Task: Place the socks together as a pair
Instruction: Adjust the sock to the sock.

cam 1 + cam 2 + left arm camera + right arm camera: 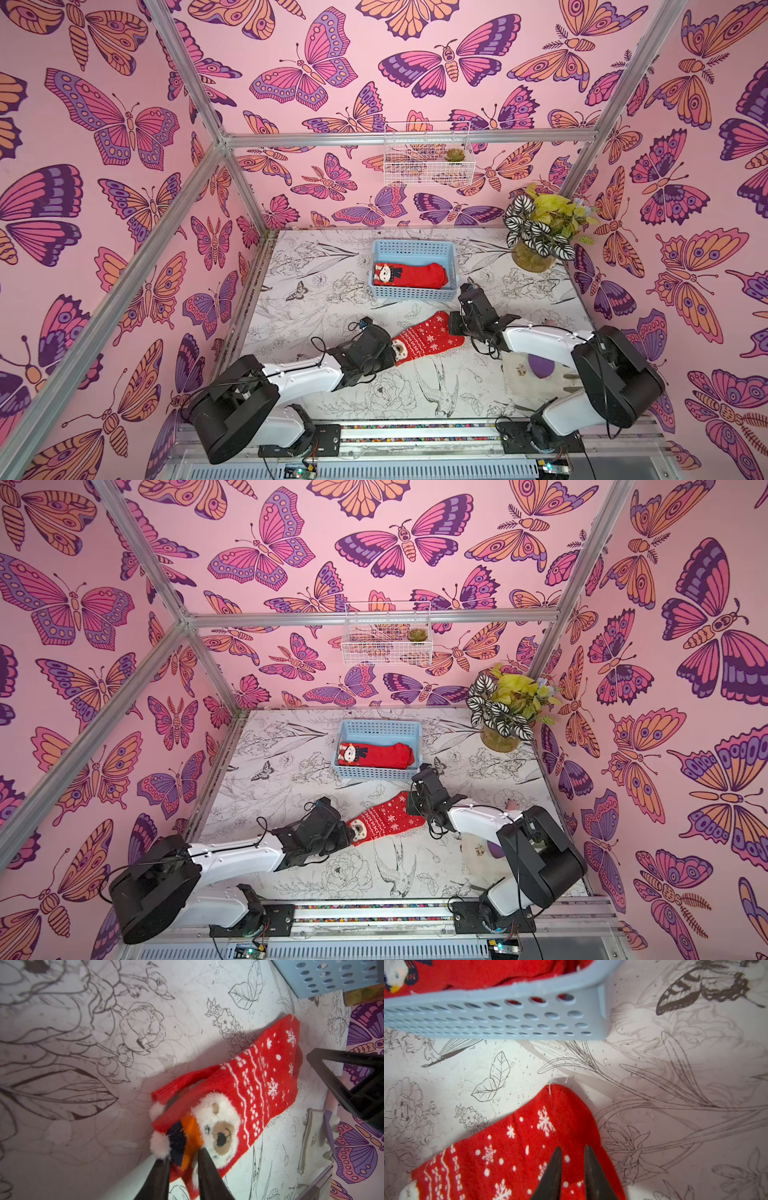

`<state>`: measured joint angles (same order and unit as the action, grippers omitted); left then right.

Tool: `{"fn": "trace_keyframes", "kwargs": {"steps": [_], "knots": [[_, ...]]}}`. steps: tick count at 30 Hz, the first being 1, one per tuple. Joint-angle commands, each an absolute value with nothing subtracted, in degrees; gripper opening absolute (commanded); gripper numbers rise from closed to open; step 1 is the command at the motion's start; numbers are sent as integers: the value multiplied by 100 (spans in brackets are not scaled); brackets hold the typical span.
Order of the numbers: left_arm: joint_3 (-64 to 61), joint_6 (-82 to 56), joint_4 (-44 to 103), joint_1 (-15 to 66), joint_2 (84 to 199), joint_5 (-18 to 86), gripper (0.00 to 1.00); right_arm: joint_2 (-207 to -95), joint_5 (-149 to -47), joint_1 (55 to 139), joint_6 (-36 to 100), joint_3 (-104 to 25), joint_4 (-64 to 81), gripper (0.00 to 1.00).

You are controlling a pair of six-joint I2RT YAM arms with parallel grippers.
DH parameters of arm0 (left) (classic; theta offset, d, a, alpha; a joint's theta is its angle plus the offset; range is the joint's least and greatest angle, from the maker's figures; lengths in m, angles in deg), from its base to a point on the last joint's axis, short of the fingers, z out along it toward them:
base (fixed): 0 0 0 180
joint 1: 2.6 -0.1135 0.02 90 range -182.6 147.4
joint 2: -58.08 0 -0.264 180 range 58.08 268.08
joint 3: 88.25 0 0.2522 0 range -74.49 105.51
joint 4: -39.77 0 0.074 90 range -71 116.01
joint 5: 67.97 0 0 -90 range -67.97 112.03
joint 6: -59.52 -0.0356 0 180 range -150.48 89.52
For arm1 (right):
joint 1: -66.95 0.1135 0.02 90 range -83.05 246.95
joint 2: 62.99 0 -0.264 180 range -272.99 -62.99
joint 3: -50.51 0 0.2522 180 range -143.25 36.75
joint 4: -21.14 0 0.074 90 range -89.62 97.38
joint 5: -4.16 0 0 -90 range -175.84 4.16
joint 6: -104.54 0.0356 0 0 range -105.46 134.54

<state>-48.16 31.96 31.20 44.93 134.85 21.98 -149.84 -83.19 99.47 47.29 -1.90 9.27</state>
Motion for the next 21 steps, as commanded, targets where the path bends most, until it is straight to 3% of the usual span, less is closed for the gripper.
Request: {"fn": "trace_keyframes", "kwargs": {"steps": [1, 21], "knots": [[-4887, 3186, 3171, 4442, 13533, 2142, 26, -15143, -8163, 9973, 4711, -358, 681, 23], [-4850, 3157, 3181, 4424, 13574, 2181, 26, -15266, -8105, 9974, 4768, -499, 520, 24]]}}
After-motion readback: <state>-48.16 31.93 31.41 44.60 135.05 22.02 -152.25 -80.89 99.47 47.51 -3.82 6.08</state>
